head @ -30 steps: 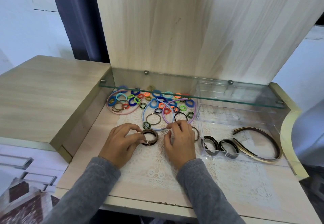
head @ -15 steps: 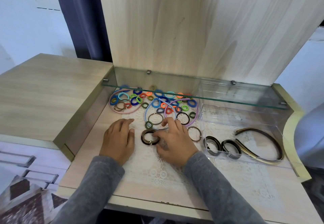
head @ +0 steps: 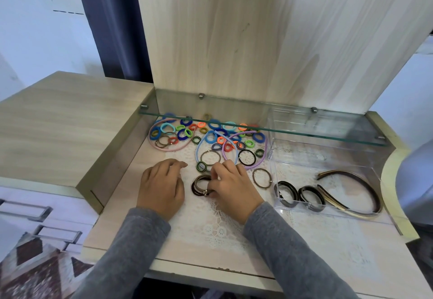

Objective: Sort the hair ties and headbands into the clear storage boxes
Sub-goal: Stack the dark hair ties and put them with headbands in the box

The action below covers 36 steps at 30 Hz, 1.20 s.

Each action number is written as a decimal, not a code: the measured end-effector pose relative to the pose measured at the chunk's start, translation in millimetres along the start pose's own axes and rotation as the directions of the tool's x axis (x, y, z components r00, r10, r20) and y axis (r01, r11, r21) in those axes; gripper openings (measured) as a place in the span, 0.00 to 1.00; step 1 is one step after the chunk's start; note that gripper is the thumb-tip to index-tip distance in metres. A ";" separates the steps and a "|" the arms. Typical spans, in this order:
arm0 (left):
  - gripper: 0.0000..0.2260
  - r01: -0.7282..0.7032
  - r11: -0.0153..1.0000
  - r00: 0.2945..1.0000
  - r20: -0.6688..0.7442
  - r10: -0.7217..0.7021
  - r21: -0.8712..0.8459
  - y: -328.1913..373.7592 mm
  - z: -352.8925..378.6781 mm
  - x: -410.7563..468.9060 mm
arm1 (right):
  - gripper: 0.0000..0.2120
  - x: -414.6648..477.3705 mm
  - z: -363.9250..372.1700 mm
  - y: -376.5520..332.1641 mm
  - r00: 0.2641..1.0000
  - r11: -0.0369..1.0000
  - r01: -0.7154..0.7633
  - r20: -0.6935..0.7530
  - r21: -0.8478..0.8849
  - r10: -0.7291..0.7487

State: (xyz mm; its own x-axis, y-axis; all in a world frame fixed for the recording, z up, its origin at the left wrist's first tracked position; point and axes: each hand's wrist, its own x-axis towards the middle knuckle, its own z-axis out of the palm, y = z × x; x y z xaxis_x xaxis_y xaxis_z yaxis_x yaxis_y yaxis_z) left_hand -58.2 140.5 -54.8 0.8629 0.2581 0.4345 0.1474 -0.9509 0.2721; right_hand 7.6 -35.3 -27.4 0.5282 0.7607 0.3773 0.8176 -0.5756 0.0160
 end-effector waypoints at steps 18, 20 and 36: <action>0.12 0.247 0.583 0.956 0.097 -0.276 -0.774 59.8 -14.8 -3.9 | 0.06 -9.5 -18.7 -0.8 0.753 0.256 -0.496 0.263 0.830 0.603; 0.12 0.422 0.203 0.862 0.322 -0.391 -0.884 73.2 -19.9 1.6 | 0.03 -10.0 -21.8 -2.0 0.733 0.184 -0.487 0.284 0.854 0.618; 0.19 0.544 -0.292 0.746 0.613 -0.261 -0.786 97.2 -30.7 7.9 | 0.04 -13.4 -29.6 -1.9 0.763 0.121 -0.431 0.289 0.894 0.579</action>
State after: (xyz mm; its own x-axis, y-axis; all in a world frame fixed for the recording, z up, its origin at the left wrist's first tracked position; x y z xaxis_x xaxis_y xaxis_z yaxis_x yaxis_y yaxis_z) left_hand -51.9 55.4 1.4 0.9012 0.3362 -0.2735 0.0467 0.5521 0.8325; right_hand -7.8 -53.3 -5.1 0.9423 0.3335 0.0297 0.0769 -0.1292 -0.9886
